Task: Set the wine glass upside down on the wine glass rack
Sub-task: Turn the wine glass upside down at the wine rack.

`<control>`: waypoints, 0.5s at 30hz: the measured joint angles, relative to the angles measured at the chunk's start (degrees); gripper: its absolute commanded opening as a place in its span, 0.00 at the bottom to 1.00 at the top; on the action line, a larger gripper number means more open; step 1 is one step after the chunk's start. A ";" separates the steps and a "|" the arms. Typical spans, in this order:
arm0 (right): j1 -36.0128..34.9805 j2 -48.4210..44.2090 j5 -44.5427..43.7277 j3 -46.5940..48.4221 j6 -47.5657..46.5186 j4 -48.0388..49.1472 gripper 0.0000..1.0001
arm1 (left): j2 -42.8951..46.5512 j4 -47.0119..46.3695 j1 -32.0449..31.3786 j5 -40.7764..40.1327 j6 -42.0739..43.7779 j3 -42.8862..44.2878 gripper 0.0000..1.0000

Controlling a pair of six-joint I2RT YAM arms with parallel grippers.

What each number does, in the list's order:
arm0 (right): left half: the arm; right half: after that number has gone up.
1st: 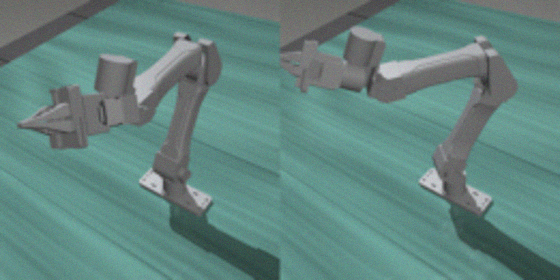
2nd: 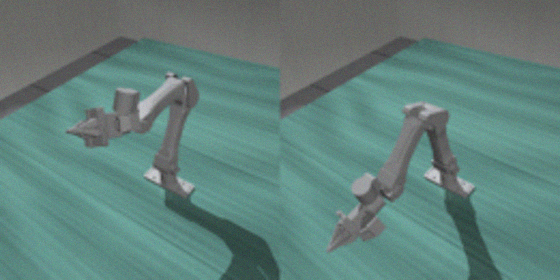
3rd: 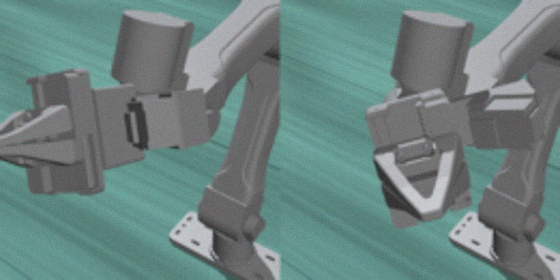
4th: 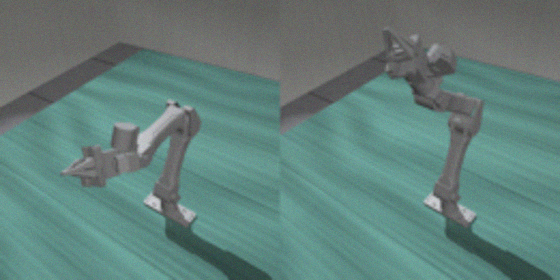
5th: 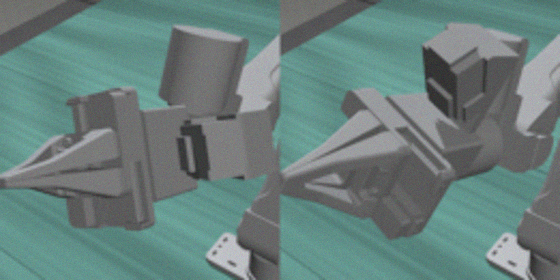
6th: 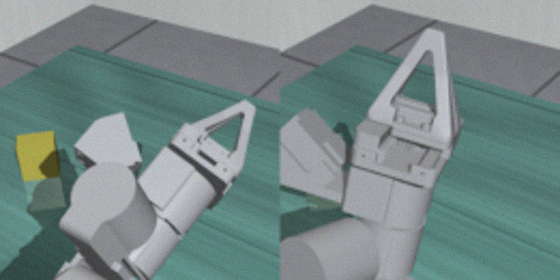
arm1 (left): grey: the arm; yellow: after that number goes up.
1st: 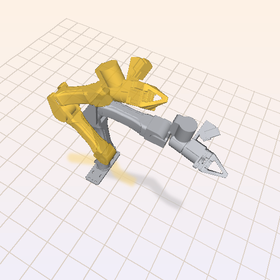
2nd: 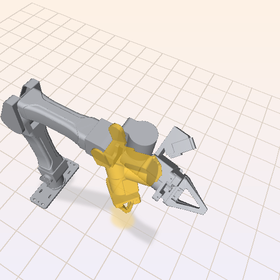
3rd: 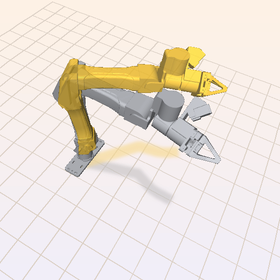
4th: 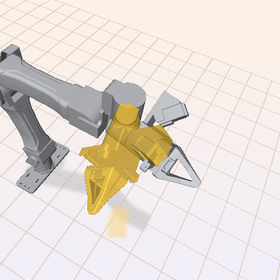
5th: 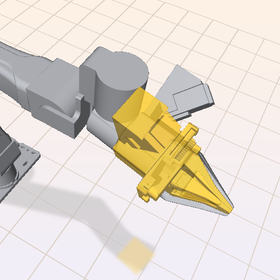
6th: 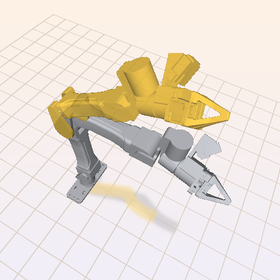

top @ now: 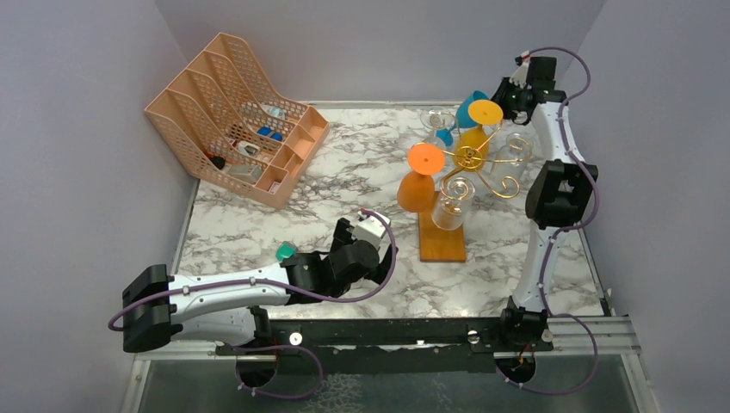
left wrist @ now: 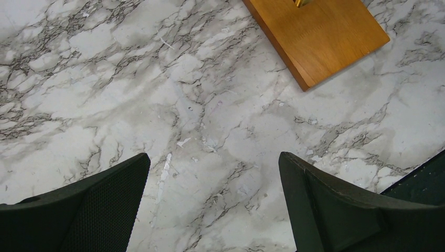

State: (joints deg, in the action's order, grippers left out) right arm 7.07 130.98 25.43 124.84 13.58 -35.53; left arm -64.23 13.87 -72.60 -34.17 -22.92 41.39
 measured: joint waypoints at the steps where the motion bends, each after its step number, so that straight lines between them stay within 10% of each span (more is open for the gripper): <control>1: 0.00 -0.76 -0.70 0.00 0.07 0.22 0.01 | -0.02 0.00 0.00 -0.09 0.00 -0.02 0.99; 15: 0.00 -14.69 -11.91 4.46 2.38 2.36 0.01 | 3.54 1.27 0.00 -4.87 0.22 -0.02 0.99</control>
State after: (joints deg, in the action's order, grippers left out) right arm 7.07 116.29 13.52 129.29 15.97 -33.17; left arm -60.69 15.14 -72.60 -39.05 -22.70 41.36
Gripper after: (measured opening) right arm 0.026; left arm 0.988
